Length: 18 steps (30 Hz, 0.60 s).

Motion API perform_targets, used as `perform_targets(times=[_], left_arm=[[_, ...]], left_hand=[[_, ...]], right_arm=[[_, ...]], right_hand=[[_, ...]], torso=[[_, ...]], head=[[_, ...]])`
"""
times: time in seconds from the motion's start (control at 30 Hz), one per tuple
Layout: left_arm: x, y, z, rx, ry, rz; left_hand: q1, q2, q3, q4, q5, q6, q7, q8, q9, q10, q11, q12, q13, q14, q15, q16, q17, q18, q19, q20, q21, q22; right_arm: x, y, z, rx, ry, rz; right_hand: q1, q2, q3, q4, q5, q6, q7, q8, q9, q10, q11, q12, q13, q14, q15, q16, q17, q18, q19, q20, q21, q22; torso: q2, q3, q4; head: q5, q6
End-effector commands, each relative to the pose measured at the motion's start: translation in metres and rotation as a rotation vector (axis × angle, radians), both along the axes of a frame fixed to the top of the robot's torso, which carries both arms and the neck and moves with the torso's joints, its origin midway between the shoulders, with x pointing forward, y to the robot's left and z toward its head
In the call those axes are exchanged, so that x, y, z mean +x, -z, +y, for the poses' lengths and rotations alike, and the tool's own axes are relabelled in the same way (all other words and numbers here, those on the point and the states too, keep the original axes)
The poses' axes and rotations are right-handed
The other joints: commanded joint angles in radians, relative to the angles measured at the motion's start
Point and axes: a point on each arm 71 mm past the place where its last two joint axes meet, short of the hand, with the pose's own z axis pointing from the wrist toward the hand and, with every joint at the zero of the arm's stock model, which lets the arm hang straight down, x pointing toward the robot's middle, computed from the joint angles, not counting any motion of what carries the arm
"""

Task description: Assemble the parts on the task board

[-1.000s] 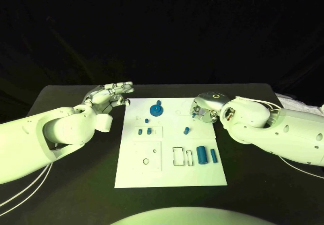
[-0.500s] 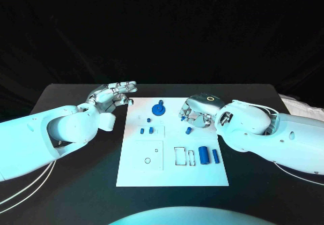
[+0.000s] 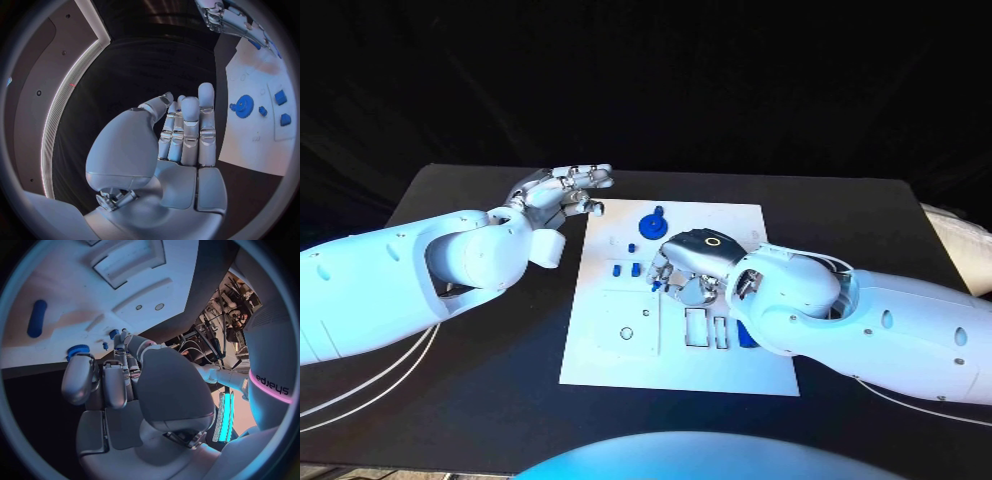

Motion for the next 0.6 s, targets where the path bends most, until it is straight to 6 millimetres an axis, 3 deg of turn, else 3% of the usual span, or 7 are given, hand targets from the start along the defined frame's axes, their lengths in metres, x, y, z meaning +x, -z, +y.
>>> perform_targets(times=[0.03, 0.6], left_arm=[[-0.001, -0.001, -0.004, -0.008, 0.03, -0.011], [-0.001, -0.001, -0.006, -0.007, 0.042, -0.012]], left_hand=[[0.012, -0.002, -0.005, 0.0, -0.003, -0.004, 0.0, 0.005, -0.002, -0.007, 0.0, 0.005, 0.002, -0.008, 0.001, -0.003, -0.001, 0.02, -0.002, -0.001, -0.006, -0.001], [0.012, -0.002, -0.005, 0.0, -0.003, -0.004, 0.0, 0.005, -0.002, -0.007, 0.0, 0.005, 0.002, -0.008, 0.001, -0.003, -0.001, 0.02, -0.002, -0.001, -0.006, -0.001]], right_arm=[[-0.003, 0.008, 0.006, -0.025, -0.037, 0.035], [-0.01, 0.023, 0.016, -0.06, -0.066, 0.088]], right_hand=[[-0.01, 0.003, 0.007, 0.001, 0.006, -0.001, 0.004, 0.0, 0.001, -0.003, 0.005, -0.007, -0.001, 0.058, 0.005, 0.005, -0.002, 0.009, -0.001, 0.007, 0.0, -0.002], [-0.02, 0.002, 0.015, -0.005, 0.021, -0.005, 0.007, -0.002, 0.002, -0.008, 0.008, -0.007, -0.001, 0.057, 0.007, 0.006, -0.002, 0.01, -0.002, 0.009, 0.0, -0.003]], torso=[[0.001, -0.0004, -0.0001], [0.0, 0.001, -0.0014]], head=[[0.007, -0.005], [0.019, -0.02]])
